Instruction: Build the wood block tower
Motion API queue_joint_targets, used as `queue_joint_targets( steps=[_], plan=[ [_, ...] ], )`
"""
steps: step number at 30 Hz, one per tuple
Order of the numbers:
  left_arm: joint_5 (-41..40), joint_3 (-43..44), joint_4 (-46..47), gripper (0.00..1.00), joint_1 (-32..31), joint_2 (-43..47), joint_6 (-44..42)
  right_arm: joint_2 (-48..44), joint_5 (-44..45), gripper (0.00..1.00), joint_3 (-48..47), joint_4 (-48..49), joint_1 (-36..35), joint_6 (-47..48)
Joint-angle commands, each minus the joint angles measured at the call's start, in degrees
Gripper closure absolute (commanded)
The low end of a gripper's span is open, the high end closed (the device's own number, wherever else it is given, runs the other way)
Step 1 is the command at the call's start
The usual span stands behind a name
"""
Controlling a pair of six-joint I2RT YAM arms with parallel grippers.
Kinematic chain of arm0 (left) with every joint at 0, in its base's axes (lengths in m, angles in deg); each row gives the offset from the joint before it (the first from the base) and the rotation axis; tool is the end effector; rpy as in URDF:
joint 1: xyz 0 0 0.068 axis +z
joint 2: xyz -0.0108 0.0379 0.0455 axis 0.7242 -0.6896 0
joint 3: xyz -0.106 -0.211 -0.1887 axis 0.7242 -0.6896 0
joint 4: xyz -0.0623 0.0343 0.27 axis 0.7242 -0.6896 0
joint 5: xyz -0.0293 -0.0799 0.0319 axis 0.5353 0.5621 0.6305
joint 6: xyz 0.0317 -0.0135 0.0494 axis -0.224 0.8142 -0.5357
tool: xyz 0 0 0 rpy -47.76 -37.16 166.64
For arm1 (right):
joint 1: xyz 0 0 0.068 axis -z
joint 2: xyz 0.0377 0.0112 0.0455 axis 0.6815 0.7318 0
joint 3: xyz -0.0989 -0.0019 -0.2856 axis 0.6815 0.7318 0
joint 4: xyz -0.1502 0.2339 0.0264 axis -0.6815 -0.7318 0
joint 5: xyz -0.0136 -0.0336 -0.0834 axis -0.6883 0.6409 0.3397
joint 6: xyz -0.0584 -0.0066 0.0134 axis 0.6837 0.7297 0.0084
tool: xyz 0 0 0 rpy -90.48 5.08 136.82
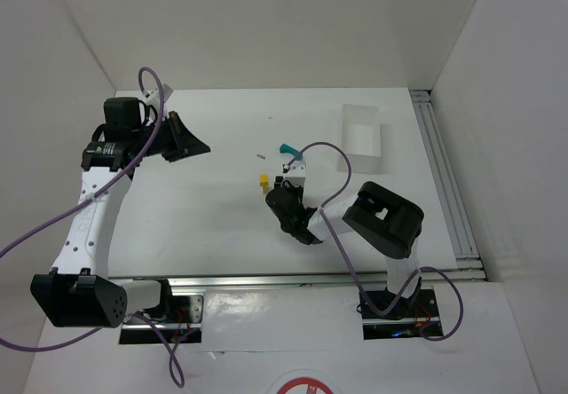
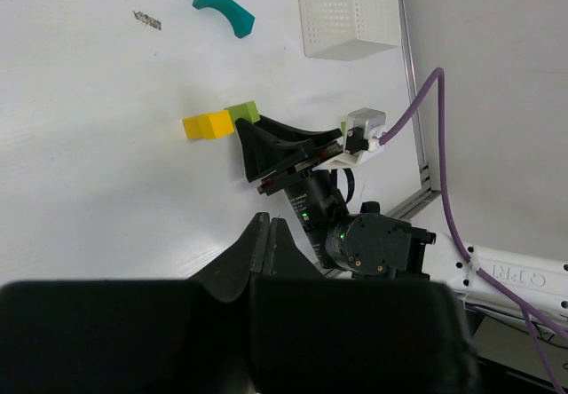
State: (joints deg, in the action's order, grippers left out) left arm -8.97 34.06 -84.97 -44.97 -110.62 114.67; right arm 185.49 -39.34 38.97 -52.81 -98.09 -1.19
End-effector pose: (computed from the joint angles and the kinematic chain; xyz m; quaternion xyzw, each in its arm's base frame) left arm 0.2742 -0.0201 0.4131 -0.0664 0.8418 -0.3804 0.3771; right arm 0.2471 0.2947 0.1367 0.0205 0.8036 0.0331 0.5939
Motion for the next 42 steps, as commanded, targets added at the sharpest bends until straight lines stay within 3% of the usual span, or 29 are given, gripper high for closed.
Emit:
queue_joint_targets(
  steps=[1, 17, 30, 37, 39, 42],
  plan=[
    [0.7, -0.1, 1.2, 1.00, 0.3, 1.1, -1.0, -0.7, 0.7, 0.58, -0.6, -0.7, -0.5, -0.5],
    [1.2, -0.1, 1.2, 1.00, 0.3, 1.1, -1.0, -4.5, -0.9, 0.47, 1.5, 0.5, -1.0, 2.2],
    [2.3, -0.6, 1.7, 1.00, 0.3, 1.1, -1.0, -16.1, -5.3, 0.42, 6.2, -2.5, -1.6, 4.2],
    [2.8, -0.6, 1.7, 1.00, 0.3, 1.1, -1.0, -33.4, -6.6, 0.36, 0.1, -29.2, 0.0, -0.6],
    [2.8, -0.6, 1.7, 1.00, 0.3, 1.1, -1.0, -37.0, -8.0, 0.33, -2.9, -43.4, 3.6, -5.8],
    [2.3, -0.6, 1.7, 1.00, 0.3, 1.7, -1.0, -39.1, -16.5, 0.30, -5.8, -60.5, 15.2, -10.7]
  ],
)
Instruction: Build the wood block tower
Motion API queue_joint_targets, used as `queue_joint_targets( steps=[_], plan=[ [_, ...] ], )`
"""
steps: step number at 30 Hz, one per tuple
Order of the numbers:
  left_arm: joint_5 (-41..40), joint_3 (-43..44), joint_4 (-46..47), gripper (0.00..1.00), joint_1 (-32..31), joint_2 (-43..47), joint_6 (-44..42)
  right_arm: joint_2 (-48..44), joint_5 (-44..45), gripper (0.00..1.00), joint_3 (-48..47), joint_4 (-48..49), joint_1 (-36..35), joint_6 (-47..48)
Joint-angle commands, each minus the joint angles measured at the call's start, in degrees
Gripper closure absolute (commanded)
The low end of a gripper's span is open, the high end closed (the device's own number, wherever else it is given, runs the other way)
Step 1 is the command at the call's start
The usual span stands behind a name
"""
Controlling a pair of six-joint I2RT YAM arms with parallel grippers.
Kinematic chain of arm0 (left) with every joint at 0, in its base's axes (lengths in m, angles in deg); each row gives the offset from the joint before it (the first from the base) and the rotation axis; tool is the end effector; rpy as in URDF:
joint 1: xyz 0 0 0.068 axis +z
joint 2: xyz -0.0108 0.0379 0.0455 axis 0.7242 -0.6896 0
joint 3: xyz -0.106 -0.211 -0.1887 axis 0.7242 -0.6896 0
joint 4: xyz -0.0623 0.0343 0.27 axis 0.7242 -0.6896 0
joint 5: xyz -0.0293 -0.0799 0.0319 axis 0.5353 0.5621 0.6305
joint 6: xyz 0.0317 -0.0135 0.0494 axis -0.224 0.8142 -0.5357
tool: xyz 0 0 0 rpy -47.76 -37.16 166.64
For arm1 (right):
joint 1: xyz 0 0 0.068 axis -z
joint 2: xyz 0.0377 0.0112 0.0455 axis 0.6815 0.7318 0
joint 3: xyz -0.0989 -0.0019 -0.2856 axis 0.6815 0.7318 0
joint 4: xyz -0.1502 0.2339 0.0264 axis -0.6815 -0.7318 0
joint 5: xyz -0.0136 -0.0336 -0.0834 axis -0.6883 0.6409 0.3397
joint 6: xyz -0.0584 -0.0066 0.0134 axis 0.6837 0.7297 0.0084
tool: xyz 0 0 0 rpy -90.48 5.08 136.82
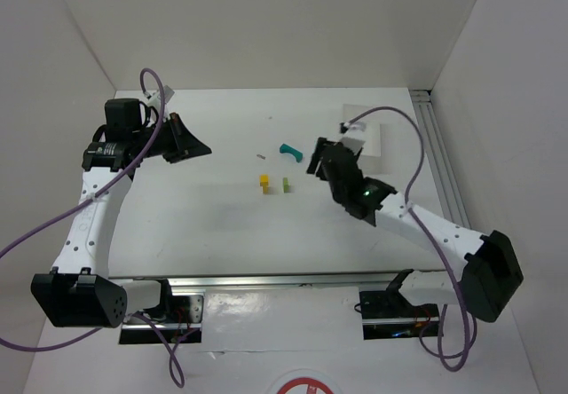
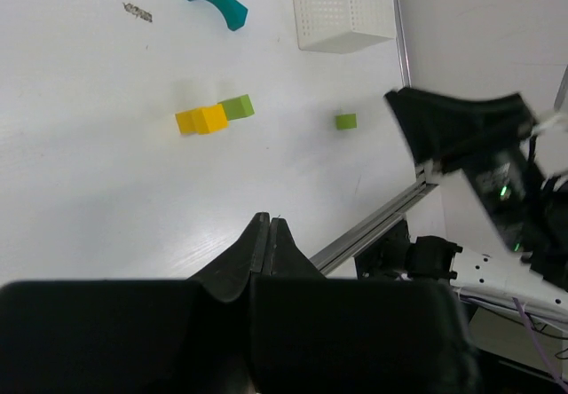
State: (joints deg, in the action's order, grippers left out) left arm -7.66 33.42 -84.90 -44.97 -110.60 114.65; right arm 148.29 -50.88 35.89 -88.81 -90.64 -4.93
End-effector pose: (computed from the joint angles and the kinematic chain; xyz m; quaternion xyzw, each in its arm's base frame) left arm 0.2739 -0.0209 0.4097 -0.0623 0.8418 -0.3889 0.3692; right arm 0.2208 0.2011 0.3056 0.0589 0.8052 0.1121 0.5794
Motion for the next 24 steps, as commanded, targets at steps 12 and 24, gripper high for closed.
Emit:
queue_joint_targets(
  steps=[12, 24],
  plan=[
    [1.5, 0.1, 1.7, 1.00, 0.3, 1.7, -0.9, -4.2, -21.2, 0.16, 3.5, -34.9, 27.8, -4.8],
    [0.9, -0.5, 2.2, 1.00, 0.3, 1.7, -0.9, 3.1, -27.5, 0.18, 7.1, -25.0, 33.7, 3.8]
  ],
)
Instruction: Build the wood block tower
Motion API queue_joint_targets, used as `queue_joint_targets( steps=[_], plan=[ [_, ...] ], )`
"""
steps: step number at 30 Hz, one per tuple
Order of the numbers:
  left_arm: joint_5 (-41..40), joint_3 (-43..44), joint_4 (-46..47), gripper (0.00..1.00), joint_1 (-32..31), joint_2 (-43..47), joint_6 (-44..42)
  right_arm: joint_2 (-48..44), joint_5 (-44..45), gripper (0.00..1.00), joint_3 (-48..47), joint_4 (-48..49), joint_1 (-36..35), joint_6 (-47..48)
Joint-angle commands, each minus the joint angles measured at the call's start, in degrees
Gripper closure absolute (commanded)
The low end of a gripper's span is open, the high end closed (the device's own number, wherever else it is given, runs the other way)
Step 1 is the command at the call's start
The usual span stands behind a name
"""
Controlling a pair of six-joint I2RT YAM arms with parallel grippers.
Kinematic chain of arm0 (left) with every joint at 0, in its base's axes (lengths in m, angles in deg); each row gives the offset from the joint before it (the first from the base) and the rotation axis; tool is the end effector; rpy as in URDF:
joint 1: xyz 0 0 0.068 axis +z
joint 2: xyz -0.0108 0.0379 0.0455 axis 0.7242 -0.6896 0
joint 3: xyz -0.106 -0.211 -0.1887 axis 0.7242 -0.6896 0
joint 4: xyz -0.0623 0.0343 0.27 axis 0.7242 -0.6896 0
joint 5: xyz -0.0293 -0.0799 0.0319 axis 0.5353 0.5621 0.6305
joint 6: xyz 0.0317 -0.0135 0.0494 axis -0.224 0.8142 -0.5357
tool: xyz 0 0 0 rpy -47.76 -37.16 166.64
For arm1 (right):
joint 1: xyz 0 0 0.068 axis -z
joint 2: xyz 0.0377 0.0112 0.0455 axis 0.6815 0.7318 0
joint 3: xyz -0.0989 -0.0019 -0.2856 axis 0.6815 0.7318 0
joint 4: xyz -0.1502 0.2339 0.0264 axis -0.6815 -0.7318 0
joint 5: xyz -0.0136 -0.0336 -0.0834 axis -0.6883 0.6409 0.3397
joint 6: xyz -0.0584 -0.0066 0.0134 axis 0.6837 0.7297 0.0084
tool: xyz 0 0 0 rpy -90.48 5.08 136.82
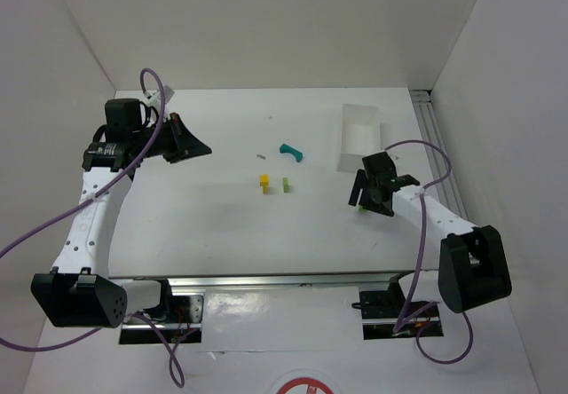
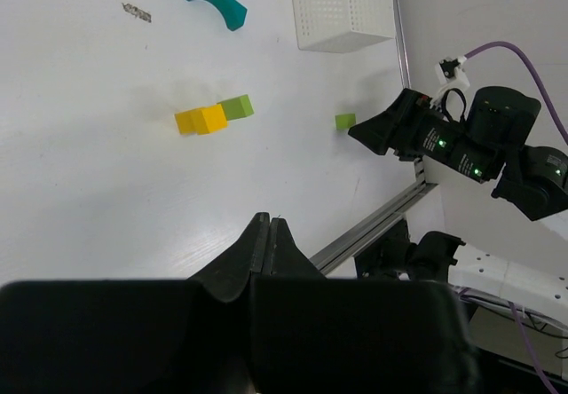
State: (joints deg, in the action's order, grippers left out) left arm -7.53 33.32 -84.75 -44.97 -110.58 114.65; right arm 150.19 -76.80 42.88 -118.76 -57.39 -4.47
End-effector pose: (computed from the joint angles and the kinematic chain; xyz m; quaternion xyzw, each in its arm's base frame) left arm 0.2739 -0.0210 0.4094 -0.0615 0.8414 -0.3898 0.3693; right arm 0.2463 0.0533 0.2065 0.1524 0.9520 -0.0087 0.2654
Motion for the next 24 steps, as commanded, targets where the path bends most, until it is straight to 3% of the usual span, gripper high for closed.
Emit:
queue_joint_targets(
  steps=[1, 4, 21, 24],
  plan=[
    [0.7, -0.4, 2.1, 1.00, 0.3, 1.7, -0.9, 1.2, -1.6, 0.18, 0.1, 4.9, 0.5, 3.8],
    [0.7, -0.9, 2.1, 1.00, 0.3, 1.7, -0.9, 3.0, -2.1, 0.18, 0.1, 6.4, 1.7, 5.0],
    [-1.1, -0.9, 2.1, 1.00, 0.3, 1.2, -0.9, 7.9, -1.6, 0.45, -1.2, 10.1, 2.2, 5.6],
    [-1.1, -0.9, 2.1, 0.89, 0.3, 1.2, -0.9, 7.4, -0.9, 0.58, -1.2, 10.1, 2.2, 5.6]
  ],
)
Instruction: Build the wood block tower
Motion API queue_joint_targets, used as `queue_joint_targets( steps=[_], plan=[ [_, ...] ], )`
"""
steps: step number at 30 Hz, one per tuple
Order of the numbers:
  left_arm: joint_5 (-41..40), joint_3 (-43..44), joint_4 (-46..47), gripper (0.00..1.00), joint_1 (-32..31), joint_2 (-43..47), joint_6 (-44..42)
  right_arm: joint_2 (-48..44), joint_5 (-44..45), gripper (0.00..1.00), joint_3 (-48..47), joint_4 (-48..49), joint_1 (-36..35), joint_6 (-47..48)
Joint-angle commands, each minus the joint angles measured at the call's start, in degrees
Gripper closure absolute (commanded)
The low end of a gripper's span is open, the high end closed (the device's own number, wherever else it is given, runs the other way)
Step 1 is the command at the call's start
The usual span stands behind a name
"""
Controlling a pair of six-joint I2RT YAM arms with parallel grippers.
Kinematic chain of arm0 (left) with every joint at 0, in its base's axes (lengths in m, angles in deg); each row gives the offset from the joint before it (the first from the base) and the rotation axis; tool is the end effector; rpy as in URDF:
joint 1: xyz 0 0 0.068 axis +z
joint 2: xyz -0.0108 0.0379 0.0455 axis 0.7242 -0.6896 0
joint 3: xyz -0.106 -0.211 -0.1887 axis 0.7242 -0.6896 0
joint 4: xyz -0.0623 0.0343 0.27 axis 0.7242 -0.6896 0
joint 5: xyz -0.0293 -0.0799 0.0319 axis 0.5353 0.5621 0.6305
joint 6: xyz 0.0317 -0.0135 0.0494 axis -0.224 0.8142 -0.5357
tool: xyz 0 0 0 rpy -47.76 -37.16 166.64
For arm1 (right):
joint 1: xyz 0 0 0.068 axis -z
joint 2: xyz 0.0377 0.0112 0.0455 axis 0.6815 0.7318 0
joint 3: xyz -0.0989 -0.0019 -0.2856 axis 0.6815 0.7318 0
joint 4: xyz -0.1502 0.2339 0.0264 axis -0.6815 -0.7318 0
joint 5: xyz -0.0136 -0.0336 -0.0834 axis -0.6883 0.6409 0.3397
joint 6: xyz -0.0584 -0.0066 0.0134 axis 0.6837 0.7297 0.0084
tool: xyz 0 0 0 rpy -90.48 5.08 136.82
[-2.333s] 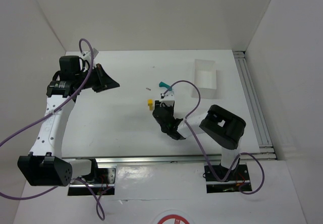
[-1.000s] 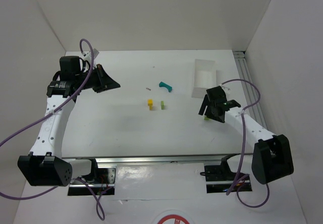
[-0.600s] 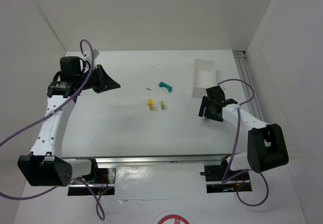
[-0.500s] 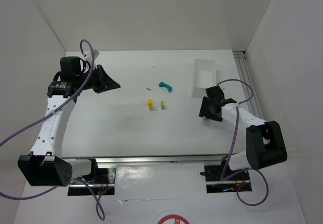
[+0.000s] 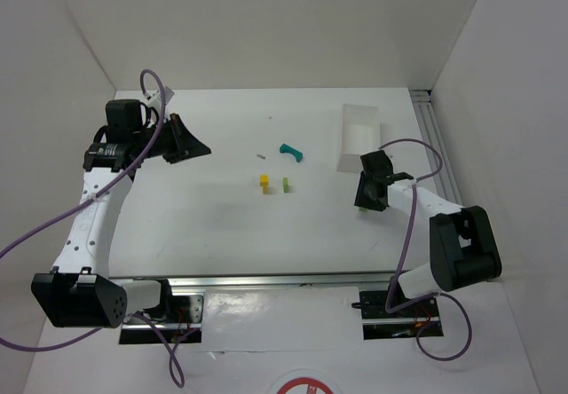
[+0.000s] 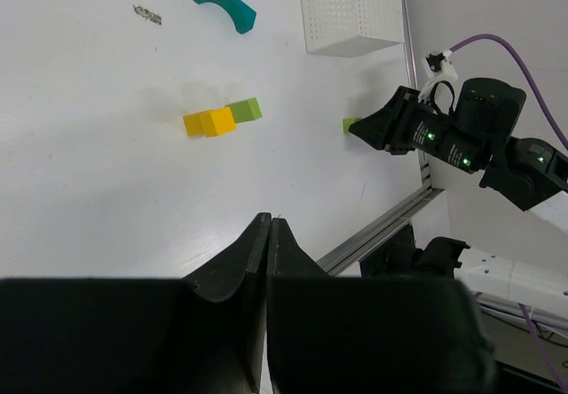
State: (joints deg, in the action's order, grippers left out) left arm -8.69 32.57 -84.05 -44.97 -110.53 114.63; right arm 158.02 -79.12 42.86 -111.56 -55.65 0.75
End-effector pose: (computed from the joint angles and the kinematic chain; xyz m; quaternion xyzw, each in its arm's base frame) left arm 0.2750 -0.0203 0.4059 -0.0665 0.8430 -0.3819 0.3729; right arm 0.2710 0.0528 0.1799 0.1184 0.9599 -0.0079 0.2539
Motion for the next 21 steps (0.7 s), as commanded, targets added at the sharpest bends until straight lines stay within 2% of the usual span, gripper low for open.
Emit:
queue_joint_targets(
  steps=[1, 2, 4, 12, 15, 17, 21],
  plan=[
    [0.0, -0.1, 1.4, 0.85, 0.3, 1.1, -0.9, -1.1, 1.4, 0.62, -1.1, 2.9, 0.5, 0.4],
    [0.0, -0.1, 1.4, 0.80, 0.3, 1.1, -0.9, -1.1, 1.4, 0.65, -1.1, 2.4, -0.1, 0.4],
    [0.0, -0.1, 1.4, 0.78, 0.3, 0.6, -0.9, -1.7, 1.4, 0.65, -1.1, 2.4, -0.1, 0.4],
    [0.0, -0.7, 1.4, 0.75, 0.3, 0.6, -0.4, -3.9, 5.0, 0.67, -6.6, -2.7, -8.3, -1.5],
    [0.0, -0.7, 1.4, 0.75, 0.3, 0.6, -0.4, -4.5, 6.1, 0.67, -10.3, -4.0, -12.1, -3.4],
    [0.0, -0.7, 1.4, 0.79, 0.3, 0.6, -0.4, -4.5, 7.5, 0.67, -12.7, -5.4, -15.7, -4.3],
    [0.0, -0.7, 1.4, 0.81, 0.3, 0.6, -0.4, 0.9, 7.5, 0.67, -20.4, -5.9, -21.4, -6.0]
  ],
)
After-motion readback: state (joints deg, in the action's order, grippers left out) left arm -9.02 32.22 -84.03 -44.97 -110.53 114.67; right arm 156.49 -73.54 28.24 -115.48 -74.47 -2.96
